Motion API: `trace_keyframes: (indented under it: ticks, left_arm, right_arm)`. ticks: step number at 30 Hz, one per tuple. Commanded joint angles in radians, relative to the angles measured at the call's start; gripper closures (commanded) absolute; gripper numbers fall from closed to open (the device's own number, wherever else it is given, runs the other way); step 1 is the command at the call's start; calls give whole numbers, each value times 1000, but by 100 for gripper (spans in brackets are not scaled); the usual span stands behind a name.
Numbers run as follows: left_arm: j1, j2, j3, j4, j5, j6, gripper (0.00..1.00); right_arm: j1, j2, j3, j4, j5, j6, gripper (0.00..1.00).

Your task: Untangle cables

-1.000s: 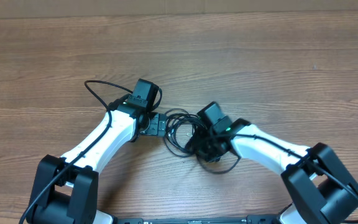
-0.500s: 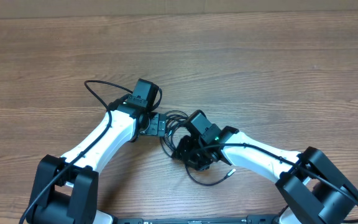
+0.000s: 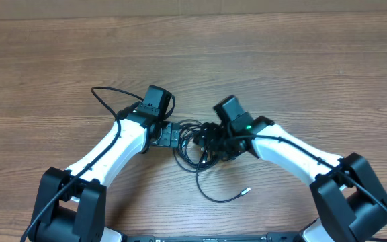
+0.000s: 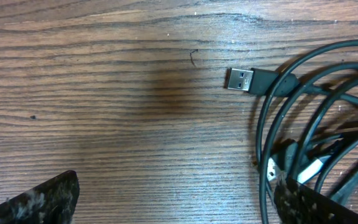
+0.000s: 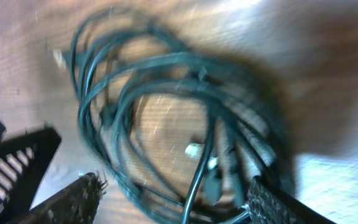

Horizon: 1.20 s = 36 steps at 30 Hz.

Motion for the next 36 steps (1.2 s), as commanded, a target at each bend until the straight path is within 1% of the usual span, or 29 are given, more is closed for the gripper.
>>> trace_keyframes:
  ticks: [1,4,5,8,11,13,14,16,18,20,25,28,32,34,36]
  left_arm:
    - [-6,-11,-3,1,-2,-6,0]
    - [-6,-11,-3,2,-1,-6,0]
    - [-6,-11,-3,2,-1,-6,1]
    - [-6,-11,-3,2,-1,-6,0]
    - [-6,-11,-3,2,0,-6,1]
    - [-6,-11,-3,2,2,-6,1]
    - [-6,-11,-3,2,1,-6,0]
    - [-6,-11,-3,2,1,-6,0]
    - [-5,-11,-3,2,1,-6,0]
    - [-6,-11,-3,2,2,-6,0]
    - [-6,-11,-3,5,29,-5,1]
    - [-6,-11,-3,11,91,6,0]
    - [-6,-11,-3,30,232,100,0]
    - [-6,-11,-3,35,298,133,0]
    - [-6,-11,-3,35,333,145,1]
  right_arm:
    - [-52,-2,8,2,54,-76,24]
    - [-82,-1,7,0,55,-75,26]
    - [-87,0,7,-2,55,-75,29]
    - [-88,1,7,-10,60,-75,34]
    - [-79,1,6,-34,105,-74,48]
    - [-72,1,1,-48,126,-70,60]
    - [-69,1,-2,-50,129,-66,65]
    - [-58,1,-6,-50,129,-51,78]
    - [-51,1,-6,-50,130,-23,84]
    - [-42,1,-6,-50,131,3,87]
    - [-7,1,-6,-47,137,40,87]
    - [12,1,-6,-45,156,40,87]
    - [15,1,-6,-44,159,44,85]
    - [11,1,-6,-40,166,44,85]
    - [5,1,-6,-37,175,47,84]
